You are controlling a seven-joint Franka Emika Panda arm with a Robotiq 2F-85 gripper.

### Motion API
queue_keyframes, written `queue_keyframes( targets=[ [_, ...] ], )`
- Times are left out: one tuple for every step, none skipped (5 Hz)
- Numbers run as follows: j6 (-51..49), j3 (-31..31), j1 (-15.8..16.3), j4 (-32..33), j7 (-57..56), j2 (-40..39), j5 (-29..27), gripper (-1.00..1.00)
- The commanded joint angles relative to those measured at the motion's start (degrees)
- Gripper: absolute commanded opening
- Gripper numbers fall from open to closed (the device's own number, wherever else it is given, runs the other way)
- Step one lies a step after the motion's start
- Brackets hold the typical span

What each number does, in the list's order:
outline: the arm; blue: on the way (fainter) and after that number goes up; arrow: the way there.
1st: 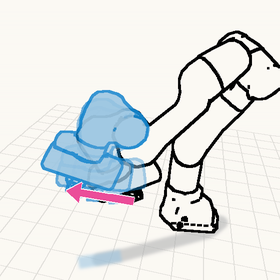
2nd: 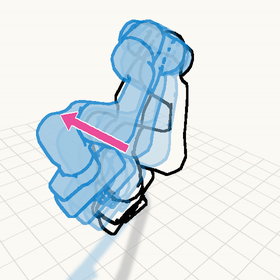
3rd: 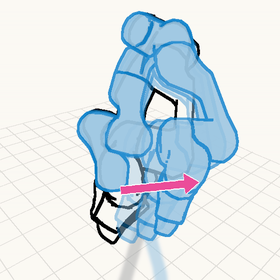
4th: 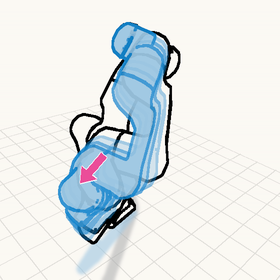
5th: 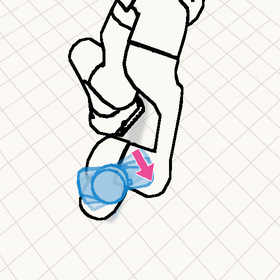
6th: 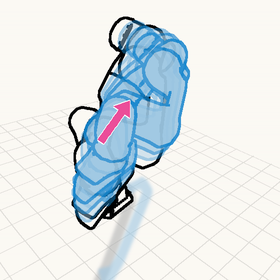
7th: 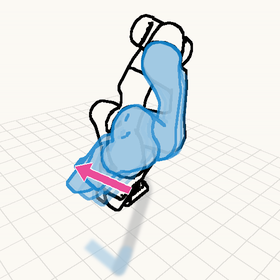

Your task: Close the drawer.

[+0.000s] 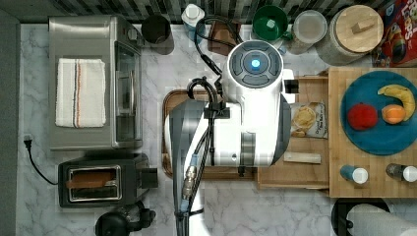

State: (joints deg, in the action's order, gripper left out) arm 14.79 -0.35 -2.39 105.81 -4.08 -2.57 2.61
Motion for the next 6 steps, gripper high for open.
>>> queue_keyframes(
  targets=[
    [0.1, -0.4, -0.3, 0.0, -0.8, -0.1, 0.0, -1.0],
    [-2.9, 0.5, -0.8, -1.9, -5.9, -1.6, -2.0, 1.0],
    [-1.2, -0.7, -1.4, 0.7, -13.2, -0.8, -1.9, 1.0],
    [0.9, -2.5, -0.7, 3.3, -19.0, 0.2, -2.7, 1.0],
    [2.8, -4.3, 0.9, 5.8, -21.8, 1.4, -1.5, 1.0],
    [6.6, -5.2, 1.7, 9.8, -25.2, 2.9, -2.1, -1.0]
  ],
)
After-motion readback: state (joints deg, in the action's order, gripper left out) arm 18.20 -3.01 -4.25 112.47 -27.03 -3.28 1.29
